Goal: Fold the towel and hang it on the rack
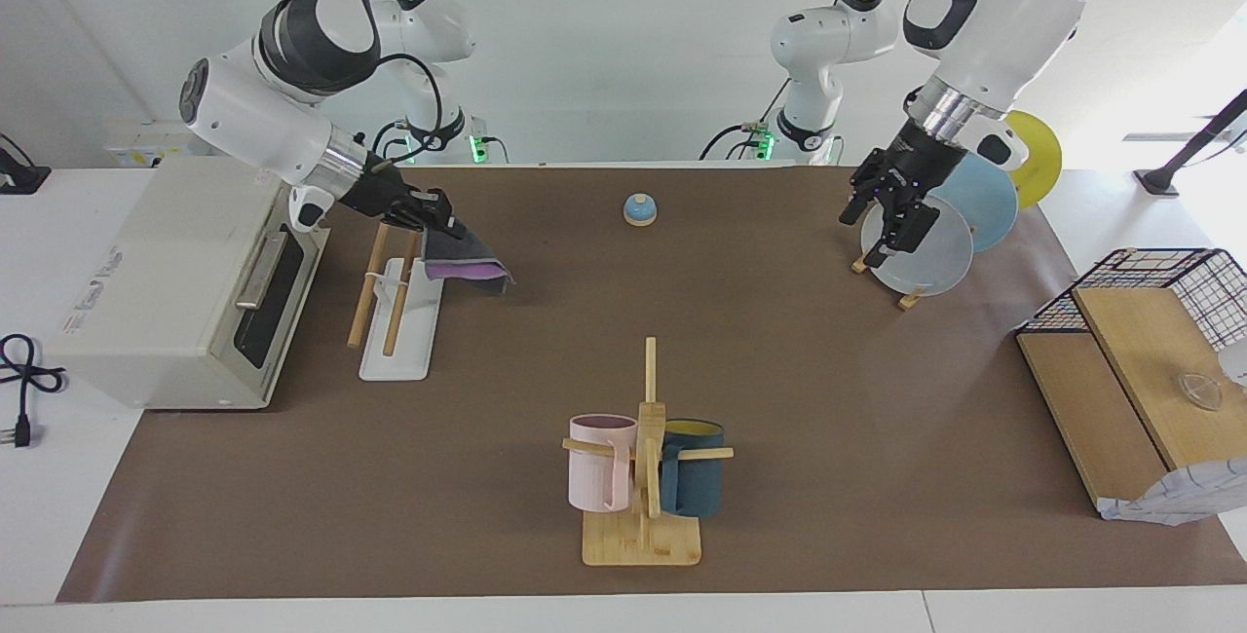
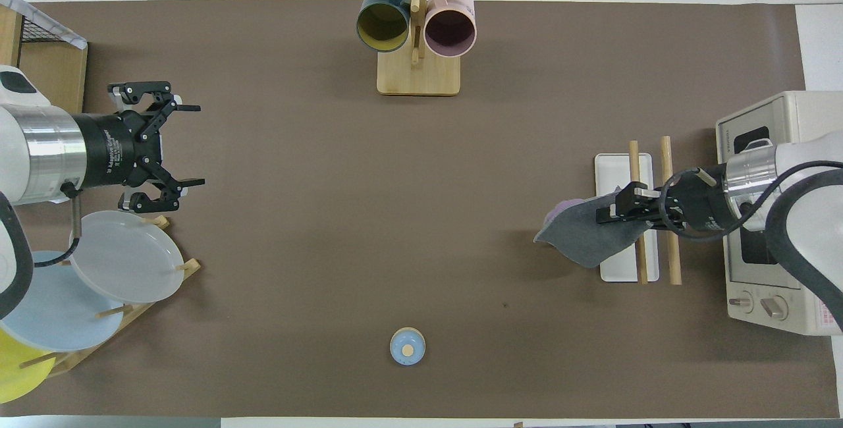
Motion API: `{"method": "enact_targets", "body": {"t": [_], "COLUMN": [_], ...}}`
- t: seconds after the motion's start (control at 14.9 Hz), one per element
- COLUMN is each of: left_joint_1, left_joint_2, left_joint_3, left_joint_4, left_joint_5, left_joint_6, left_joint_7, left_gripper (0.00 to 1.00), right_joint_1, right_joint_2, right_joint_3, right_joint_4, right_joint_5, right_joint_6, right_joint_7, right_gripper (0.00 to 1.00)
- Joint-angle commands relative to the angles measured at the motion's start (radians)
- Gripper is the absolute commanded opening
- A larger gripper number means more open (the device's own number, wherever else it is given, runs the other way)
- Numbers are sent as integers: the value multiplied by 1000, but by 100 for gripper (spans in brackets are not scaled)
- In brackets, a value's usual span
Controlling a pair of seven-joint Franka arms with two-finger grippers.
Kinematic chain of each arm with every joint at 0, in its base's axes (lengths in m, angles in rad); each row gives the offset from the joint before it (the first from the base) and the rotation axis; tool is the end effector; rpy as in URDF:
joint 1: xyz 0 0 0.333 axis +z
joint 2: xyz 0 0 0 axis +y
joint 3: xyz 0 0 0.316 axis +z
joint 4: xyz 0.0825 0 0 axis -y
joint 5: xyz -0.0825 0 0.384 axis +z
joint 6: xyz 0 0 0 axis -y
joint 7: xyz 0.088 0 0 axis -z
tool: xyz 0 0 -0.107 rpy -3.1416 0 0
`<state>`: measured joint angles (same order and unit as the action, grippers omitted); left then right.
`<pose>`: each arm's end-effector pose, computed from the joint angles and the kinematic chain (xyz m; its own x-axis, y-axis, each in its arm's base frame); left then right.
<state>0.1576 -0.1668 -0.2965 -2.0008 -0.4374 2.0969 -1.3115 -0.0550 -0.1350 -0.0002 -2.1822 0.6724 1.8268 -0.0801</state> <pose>0.5276 -0.1033 0.5569 0.2615 0.9187 -0.2959 0.9377 -0.1692 0.3035 0.4909 0.0235 0.4465 0.9636 -0.1480 -0.2225 -0.2521 -0.7797 -0.5732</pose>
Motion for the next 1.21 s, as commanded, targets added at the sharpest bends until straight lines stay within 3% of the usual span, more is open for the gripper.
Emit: {"method": "enact_targets", "body": {"t": [0.0,0.27,0.54,0.81,0.94,1.14], "left_joint_1": [46,97,97,96,65,-129], "left_joint_2": [-19,-3,3,65,90,139], "left_joint_3": [-6,-6,-6,-6,22,195], "left_joint_4": [-24,-9,19,129,184,285], "left_joint_5": [-4,2,173,305,362,431], "left_joint_6": [-18,-21,-83,-210,-265,-368], "left_joint_7": [251,573,819,974,1040,1113], "left_gripper": [100,100,100,100,100,100], "right_joint_1": [-48,-86,-170,-181,-177,-161], "right_joint_2": [-51,-73,-83,-81,-77,-69], "right_joint_3": [12,12,12,14,16,19], "right_joint_4": [-57,-8,-5,-10,-11,-24], "right_joint_5": [-39,-177,-263,-323,-370,-422], "right_joint_6": [2,-55,-29,48,94,219], "right_joint_7": [-148,-220,-496,-581,-590,-668], "right_gripper": [0,0,0,0,0,0]}}
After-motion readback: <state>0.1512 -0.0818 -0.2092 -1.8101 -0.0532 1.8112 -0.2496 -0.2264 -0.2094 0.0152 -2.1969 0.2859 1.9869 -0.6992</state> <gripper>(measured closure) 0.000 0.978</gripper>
